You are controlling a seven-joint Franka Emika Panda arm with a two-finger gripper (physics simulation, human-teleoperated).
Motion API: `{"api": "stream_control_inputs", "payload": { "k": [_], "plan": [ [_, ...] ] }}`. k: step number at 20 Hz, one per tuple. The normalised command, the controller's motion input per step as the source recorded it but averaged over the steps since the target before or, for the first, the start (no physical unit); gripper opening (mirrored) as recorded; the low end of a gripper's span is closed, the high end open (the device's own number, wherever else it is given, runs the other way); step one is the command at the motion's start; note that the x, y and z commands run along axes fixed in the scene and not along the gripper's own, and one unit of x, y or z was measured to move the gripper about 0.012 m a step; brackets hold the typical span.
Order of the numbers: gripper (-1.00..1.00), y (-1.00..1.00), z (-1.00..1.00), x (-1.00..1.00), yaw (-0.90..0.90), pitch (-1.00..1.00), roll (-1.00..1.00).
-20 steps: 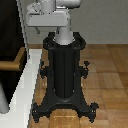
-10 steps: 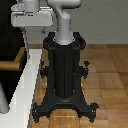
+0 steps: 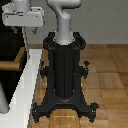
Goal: Open the door by pressing down and pulling on the handle.
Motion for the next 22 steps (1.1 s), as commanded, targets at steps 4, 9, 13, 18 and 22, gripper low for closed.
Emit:
{"api": "stream_control_inputs", "payload": {
  "k": [4, 9, 13, 18, 22],
  "plan": [
    [1.00, -0.25, 0.00, 0.00, -0.04, 0.00, 0.00],
    [1.00, 0.00, 0.00, 0.00, 0.00, 0.00, 0.00],
    [1.00, 0.00, 0.00, 0.50, 0.00, 0.00, 0.00],
    [1.00, -0.20, 0.00, 0.60, 0.00, 0.00, 0.00],
    [1.00, -0.25, 0.00, 0.00, 0.00, 0.00, 0.00]
  ]
}}
